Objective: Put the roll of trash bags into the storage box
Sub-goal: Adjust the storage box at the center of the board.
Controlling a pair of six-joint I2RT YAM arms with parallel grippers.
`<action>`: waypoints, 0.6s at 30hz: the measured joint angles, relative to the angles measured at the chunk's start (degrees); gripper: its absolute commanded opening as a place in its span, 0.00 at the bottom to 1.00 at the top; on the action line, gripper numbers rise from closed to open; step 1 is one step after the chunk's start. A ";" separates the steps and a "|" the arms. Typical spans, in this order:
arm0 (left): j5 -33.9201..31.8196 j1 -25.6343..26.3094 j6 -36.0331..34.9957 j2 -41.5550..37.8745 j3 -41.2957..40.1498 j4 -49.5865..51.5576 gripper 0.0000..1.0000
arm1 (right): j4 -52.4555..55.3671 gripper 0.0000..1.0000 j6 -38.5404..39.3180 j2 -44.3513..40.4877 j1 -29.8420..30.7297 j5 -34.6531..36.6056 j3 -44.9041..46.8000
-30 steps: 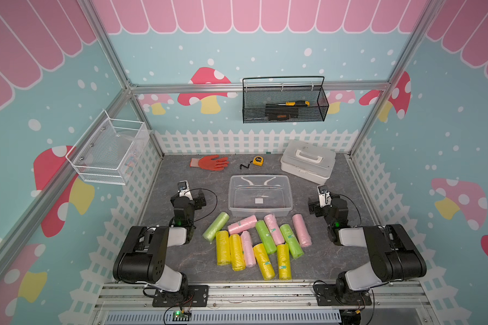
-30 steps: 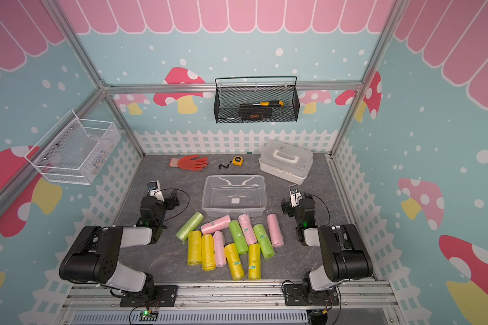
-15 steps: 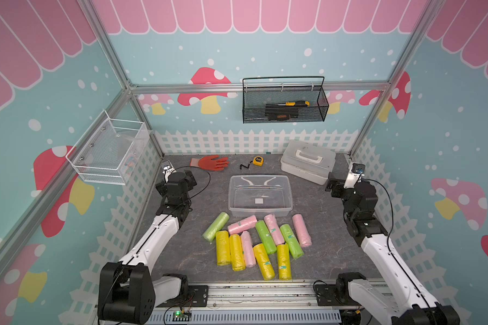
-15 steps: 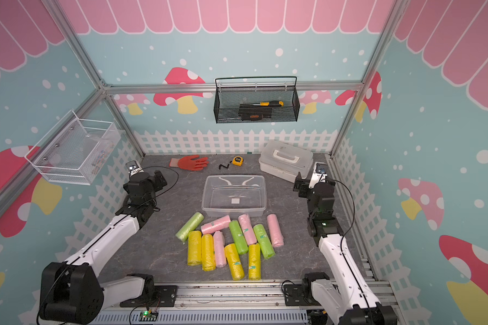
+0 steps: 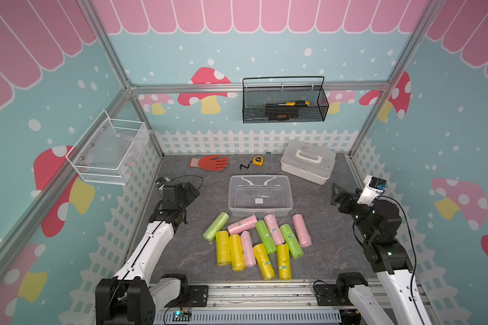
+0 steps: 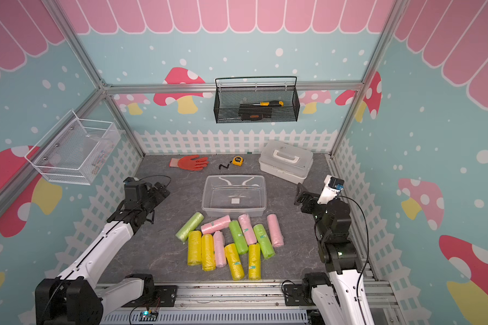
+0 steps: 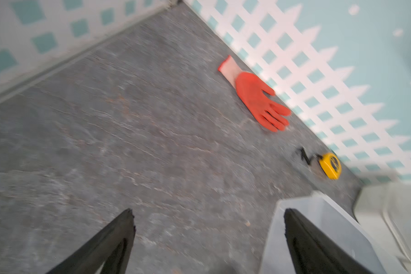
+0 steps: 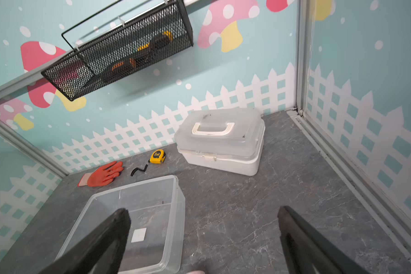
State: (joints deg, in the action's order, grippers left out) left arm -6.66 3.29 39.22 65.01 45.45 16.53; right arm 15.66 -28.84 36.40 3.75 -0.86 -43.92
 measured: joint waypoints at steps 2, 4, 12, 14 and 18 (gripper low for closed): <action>1.16 4.46 -0.85 1.57 4.70 3.48 0.94 | 2.03 0.99 0.31 3.85 0.00 -2.75 -1.62; 2.34 7.78 -1.77 4.28 9.66 5.60 0.90 | 4.68 0.99 1.11 8.66 0.00 -4.68 -4.04; 4.13 15.34 -5.27 14.53 18.60 14.29 0.88 | 9.75 0.99 3.74 15.67 0.00 -10.19 -5.75; 3.80 16.87 -6.10 16.59 19.96 15.93 0.86 | 9.73 0.99 3.93 15.78 0.00 -11.45 -5.77; 3.30 18.21 -7.63 22.27 23.63 18.36 0.85 | 9.77 0.99 3.93 18.03 0.00 -13.05 -6.38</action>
State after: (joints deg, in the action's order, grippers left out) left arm -3.36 21.50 31.59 87.29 69.08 34.89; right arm 25.43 -24.91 54.43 3.75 -13.91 -50.30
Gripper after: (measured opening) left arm 0.849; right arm 0.985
